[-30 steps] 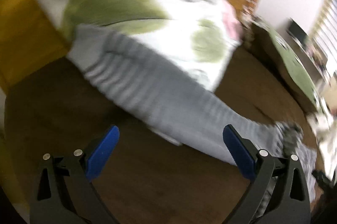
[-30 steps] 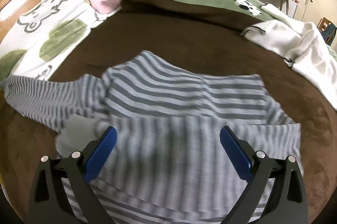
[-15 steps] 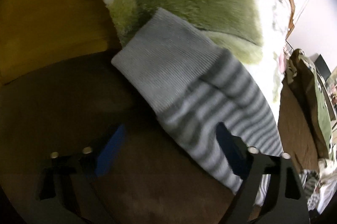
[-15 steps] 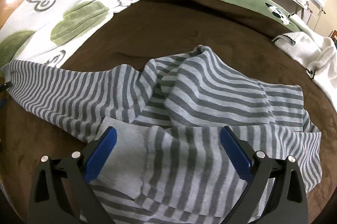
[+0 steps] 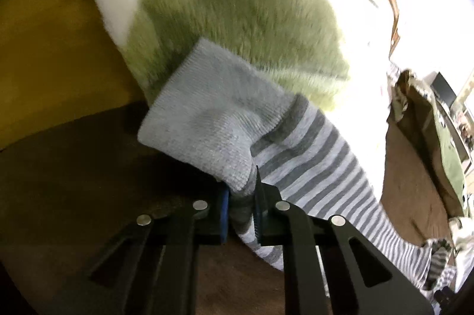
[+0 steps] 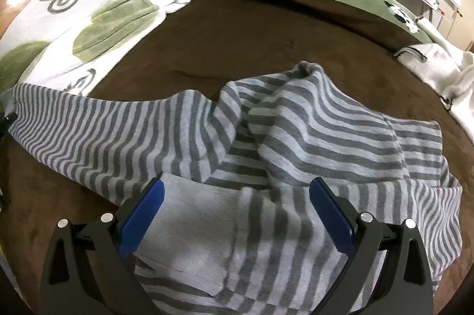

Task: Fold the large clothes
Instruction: 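Grasp the other sleeve's grey cuff with the left tool and lift it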

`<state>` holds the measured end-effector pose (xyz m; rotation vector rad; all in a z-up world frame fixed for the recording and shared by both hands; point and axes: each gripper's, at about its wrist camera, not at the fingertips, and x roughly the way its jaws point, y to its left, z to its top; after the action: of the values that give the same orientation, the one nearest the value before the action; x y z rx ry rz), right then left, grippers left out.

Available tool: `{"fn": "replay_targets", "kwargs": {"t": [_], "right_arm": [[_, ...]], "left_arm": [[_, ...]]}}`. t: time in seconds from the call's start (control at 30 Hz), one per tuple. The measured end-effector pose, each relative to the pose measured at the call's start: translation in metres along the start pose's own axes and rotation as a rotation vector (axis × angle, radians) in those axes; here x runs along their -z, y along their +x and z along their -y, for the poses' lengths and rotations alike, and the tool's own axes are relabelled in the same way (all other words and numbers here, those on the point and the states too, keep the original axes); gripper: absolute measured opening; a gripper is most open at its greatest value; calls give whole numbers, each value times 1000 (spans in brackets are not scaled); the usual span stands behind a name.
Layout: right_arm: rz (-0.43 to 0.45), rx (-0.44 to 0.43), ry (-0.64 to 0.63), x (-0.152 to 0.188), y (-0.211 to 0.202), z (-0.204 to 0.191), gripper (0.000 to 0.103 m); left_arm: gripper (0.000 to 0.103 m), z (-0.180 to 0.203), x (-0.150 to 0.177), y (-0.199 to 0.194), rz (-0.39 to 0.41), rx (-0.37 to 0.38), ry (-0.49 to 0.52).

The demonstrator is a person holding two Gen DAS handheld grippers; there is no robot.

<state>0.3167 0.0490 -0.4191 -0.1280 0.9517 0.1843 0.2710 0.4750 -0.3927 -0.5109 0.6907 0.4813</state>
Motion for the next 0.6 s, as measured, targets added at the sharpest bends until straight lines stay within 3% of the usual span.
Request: {"fn": "replay_targets", "kwargs": {"t": [0.17,0.37,0.47,0.6], "right_arm": [[-28,-16,-65,-10,18,-21,97],[-98,36,-165,-12,56,-39,97],[-128,57,-200,-7,70,-43,98],[-132,17,-162,-8,73,-35,98]], "left_arm": [[15,20,-10,-35,77,32,56],[15,55,-33,-80,143,125,135],[15,72,-44,-103,179,193,152],[15,95,-58,-131,211,300,153]]}}
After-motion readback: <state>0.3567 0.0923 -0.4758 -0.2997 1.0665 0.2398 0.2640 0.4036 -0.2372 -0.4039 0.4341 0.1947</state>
